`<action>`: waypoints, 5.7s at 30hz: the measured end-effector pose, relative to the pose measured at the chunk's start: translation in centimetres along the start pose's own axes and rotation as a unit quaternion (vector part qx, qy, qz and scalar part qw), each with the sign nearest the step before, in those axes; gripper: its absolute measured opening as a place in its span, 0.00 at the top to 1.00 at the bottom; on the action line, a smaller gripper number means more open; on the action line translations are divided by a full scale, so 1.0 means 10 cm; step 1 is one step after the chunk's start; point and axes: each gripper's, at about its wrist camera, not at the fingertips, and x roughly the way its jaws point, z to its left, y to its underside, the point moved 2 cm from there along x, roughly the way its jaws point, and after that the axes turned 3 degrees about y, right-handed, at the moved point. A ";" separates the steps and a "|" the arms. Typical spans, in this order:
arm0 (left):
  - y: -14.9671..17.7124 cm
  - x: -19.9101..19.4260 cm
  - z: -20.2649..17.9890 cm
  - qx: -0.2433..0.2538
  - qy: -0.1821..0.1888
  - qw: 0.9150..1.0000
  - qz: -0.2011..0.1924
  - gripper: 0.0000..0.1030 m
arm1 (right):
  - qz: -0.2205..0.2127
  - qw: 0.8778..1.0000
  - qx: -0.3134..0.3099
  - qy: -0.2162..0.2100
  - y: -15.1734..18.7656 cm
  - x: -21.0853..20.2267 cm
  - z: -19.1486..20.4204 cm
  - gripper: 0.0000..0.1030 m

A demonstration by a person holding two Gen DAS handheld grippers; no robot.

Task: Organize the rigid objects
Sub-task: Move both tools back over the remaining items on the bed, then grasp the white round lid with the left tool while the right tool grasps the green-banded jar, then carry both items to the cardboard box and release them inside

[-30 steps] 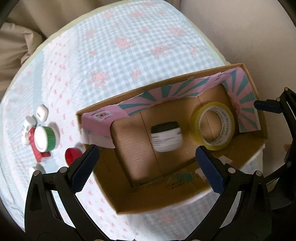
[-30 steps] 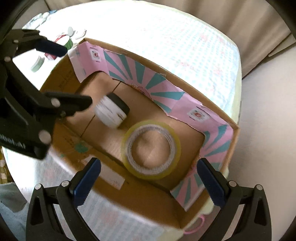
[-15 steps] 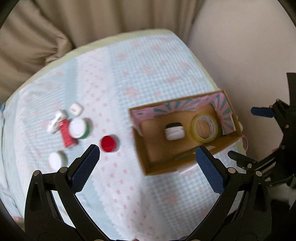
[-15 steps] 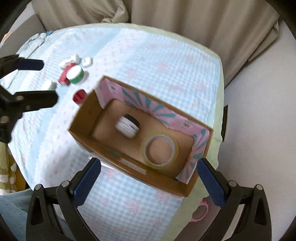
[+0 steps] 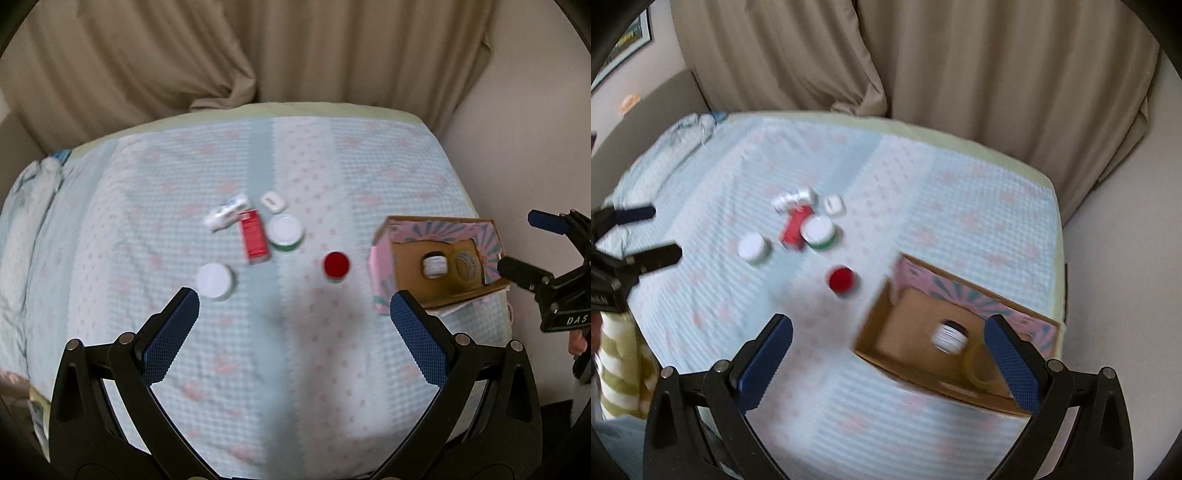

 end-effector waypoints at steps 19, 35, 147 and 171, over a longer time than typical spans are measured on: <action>0.27 0.94 1.71 -0.003 0.003 0.999 0.043 0.00 | -0.036 0.994 0.089 0.046 -0.52 0.95 1.34 0.00; 0.64 2.86 1.81 0.013 -0.010 0.981 0.191 0.00 | 0.116 0.991 -0.057 0.037 -0.63 2.97 1.36 0.00; 0.20 2.69 -2.39 0.081 0.030 0.974 0.210 0.34 | 0.218 0.974 0.059 -0.005 1.08 1.94 -2.12 0.36; 0.19 2.33 -2.24 0.068 0.028 0.980 0.187 0.00 | 0.218 0.969 0.119 -0.016 1.14 1.89 -2.21 0.00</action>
